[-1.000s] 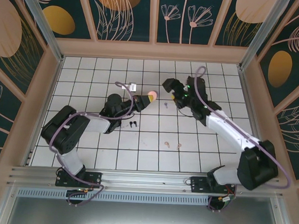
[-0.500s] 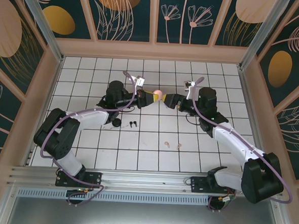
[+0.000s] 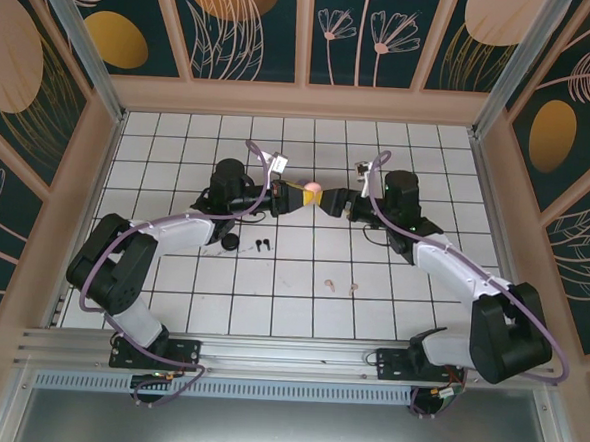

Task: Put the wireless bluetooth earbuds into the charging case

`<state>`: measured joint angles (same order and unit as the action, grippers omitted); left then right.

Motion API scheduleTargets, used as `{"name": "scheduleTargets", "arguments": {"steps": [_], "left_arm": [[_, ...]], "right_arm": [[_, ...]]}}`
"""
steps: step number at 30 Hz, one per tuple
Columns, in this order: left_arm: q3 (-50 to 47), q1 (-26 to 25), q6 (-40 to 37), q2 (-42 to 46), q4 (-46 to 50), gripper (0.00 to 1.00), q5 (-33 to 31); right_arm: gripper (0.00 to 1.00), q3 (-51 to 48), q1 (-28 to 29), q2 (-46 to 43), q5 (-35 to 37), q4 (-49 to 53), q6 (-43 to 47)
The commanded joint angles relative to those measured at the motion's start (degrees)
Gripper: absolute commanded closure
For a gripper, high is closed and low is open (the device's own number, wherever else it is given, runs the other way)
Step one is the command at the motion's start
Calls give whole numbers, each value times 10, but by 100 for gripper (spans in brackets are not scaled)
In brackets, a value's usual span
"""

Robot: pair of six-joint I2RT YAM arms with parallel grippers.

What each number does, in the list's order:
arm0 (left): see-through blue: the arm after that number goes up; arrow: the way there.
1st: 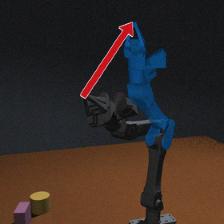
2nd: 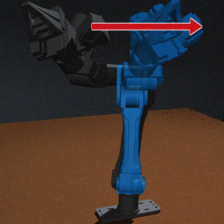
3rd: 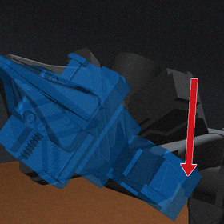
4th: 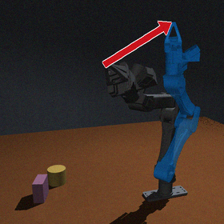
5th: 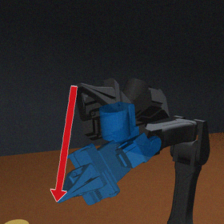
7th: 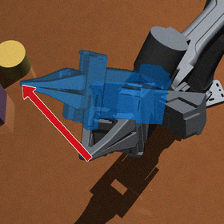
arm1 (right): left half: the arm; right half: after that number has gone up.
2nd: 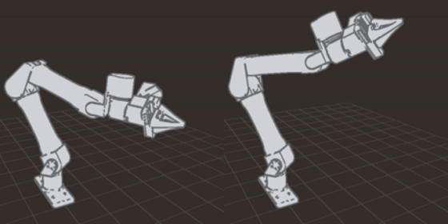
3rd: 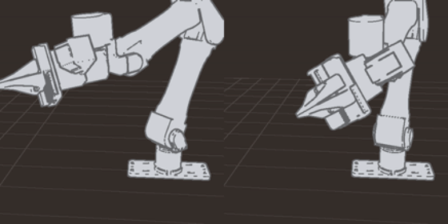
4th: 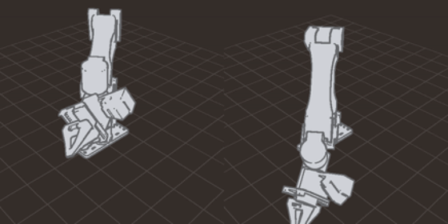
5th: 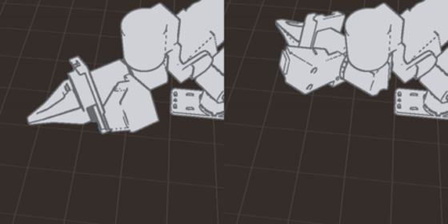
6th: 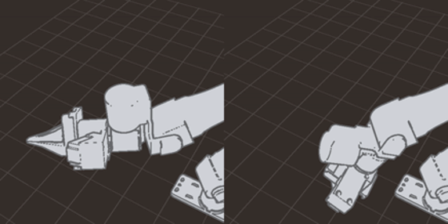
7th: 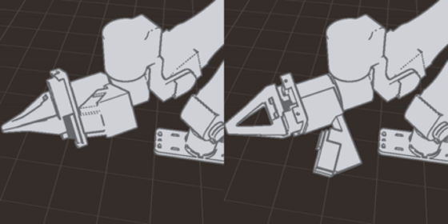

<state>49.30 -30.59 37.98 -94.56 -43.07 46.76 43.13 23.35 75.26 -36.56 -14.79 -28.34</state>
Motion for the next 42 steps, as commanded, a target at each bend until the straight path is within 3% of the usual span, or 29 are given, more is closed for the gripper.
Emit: {"name": "scheduleTargets", "arguments": {"steps": [1, 20, 26, 31, 39, 42], "left_arm": [[13, -1, 5, 2, -15, 100, 19], [6, -13, 0, 19, -17, 100, 14], [0, -13, 1, 19, -23, 100, 13], [-1, -13, 9, 13, -37, 100, 31], [2, -13, 61, -3, -98, 100, 83], [4, -15, 62, -3, -98, 100, 88]], "right_arm": [[21, 25, 3, 9, -8, -13, 17], [30, -15, -36, 21, 51, 6, 1], [30, -24, -37, -20, 27, 20, 5], [31, -33, -37, -55, -41, 8, 17], [50, -24, -37, -45, -88, -9, 23], [52, -19, -37, -40, -91, -12, 24]]}}
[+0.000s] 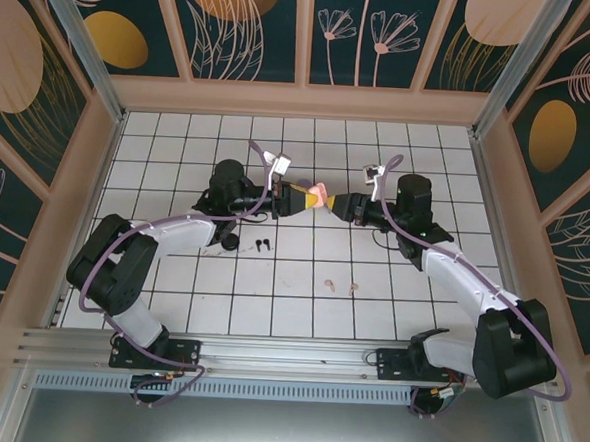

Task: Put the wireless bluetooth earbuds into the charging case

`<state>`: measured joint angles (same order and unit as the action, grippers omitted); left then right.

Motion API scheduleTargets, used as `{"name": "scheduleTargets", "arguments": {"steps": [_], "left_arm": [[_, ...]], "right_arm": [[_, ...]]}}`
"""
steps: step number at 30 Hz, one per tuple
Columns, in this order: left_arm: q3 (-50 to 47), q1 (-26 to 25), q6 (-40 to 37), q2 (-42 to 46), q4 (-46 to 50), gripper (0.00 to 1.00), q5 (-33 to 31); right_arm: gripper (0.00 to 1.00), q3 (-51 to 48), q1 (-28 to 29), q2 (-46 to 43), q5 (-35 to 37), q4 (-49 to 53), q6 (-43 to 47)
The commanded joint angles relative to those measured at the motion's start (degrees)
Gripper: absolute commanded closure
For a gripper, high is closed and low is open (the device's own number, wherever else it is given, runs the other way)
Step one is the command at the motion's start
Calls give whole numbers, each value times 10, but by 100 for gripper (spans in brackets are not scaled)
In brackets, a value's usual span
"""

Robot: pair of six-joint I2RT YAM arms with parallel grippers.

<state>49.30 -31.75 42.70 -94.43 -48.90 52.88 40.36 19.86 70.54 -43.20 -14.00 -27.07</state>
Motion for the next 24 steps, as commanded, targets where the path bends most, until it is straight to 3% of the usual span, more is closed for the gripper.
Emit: {"name": "scheduleTargets", "arguments": {"steps": [1, 14, 24], "left_arm": [[6, -5, 15, -5, -39, 100, 27], [15, -13, 6, -12, -23, 100, 27], [15, -17, 3, -15, -18, 100, 23]], "right_arm": [[53, 10, -1, 9, -26, -19, 11], [54, 25, 0, 22, -27, -17, 11], [63, 37, 1, 31, -25, -16, 11]]}}
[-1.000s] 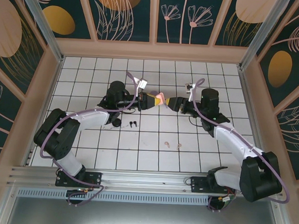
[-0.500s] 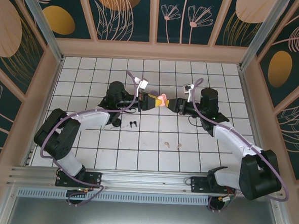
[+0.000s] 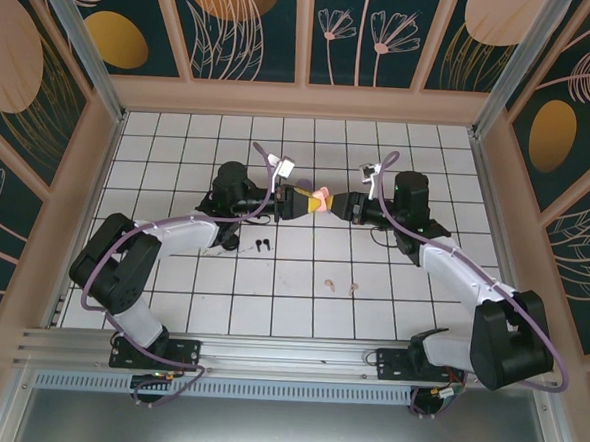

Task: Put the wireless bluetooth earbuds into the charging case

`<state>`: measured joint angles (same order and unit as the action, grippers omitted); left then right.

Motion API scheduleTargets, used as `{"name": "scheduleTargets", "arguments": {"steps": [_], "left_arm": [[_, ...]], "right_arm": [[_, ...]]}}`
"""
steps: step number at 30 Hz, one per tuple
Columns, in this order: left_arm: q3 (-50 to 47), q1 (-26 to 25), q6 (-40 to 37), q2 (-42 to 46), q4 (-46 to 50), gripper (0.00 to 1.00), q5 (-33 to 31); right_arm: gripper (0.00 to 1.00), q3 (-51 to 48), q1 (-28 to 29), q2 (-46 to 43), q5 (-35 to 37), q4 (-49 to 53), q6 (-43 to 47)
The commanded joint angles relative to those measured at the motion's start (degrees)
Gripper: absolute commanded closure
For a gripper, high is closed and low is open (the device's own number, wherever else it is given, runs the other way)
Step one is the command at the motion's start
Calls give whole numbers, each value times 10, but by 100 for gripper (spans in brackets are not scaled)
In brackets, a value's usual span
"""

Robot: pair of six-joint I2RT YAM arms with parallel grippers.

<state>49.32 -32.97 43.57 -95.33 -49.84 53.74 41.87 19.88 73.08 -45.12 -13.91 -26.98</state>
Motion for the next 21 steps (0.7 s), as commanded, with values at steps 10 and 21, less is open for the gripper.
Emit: {"name": "scheduleTargets", "arguments": {"steps": [10, 21], "left_arm": [[18, -5, -5, -8, -7, 100, 5], [48, -4, -123, 11, 154, 44, -54]], "right_arm": [[95, 21, 2, 4, -3, -9, 14], [100, 43, 1, 4, 43, 44, 36]]}}
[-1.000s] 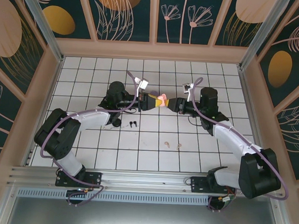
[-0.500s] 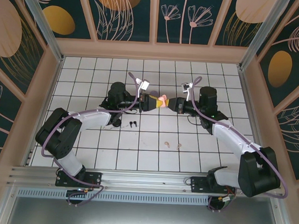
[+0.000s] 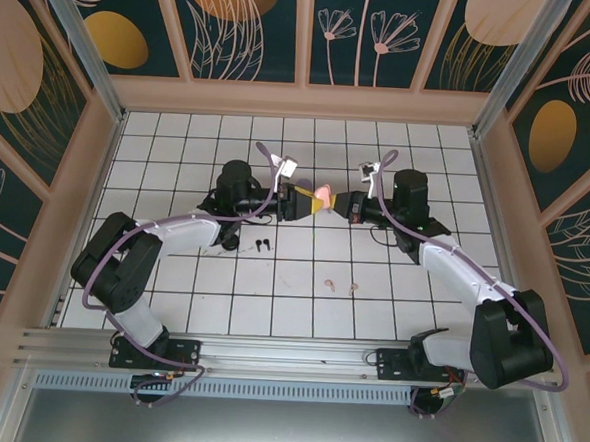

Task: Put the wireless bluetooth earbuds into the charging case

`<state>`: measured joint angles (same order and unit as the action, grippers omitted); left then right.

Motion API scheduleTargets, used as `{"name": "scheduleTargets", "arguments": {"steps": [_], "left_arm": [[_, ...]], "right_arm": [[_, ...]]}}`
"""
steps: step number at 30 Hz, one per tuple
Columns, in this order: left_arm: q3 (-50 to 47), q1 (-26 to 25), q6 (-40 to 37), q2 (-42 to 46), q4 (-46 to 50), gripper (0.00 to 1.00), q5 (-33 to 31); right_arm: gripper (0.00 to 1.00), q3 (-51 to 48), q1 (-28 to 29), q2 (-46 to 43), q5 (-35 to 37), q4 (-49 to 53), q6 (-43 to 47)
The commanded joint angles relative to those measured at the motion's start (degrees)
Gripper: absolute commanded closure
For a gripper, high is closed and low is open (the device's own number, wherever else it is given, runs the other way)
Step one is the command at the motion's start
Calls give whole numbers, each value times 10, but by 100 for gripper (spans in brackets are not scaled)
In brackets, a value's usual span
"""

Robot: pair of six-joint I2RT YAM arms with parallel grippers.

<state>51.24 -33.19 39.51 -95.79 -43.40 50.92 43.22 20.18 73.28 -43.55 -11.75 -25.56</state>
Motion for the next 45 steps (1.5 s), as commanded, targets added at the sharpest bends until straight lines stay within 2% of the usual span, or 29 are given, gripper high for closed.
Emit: {"name": "scheduleTargets", "arguments": {"steps": [1, 5, 10, 14, 19, 29, 45], "left_arm": [[38, 0, -108, 22, 120, 40, -33], [90, 23, -205, 44, 259, 32, -41], [171, 59, -328, 49, 435, 26, -24], [253, 70, -428, 26, 596, 24, -21], [351, 71, -536, -20, 771, 25, -46], [419, 71, -600, -77, 882, 39, -40], [444, 70, -617, -112, 905, 42, 37]], "right_arm": [[100, 34, -2, 3, 34, 36, 29], [100, 59, -1, 9, 65, 94, 71], [100, 104, 9, 29, 123, 168, 146], [100, 151, 37, 61, 175, 223, 215], [100, 198, 75, 106, 224, 264, 284], [100, 237, 95, 153, 208, 282, 325], [100, 250, 104, 125, 162, 274, 328]]}}
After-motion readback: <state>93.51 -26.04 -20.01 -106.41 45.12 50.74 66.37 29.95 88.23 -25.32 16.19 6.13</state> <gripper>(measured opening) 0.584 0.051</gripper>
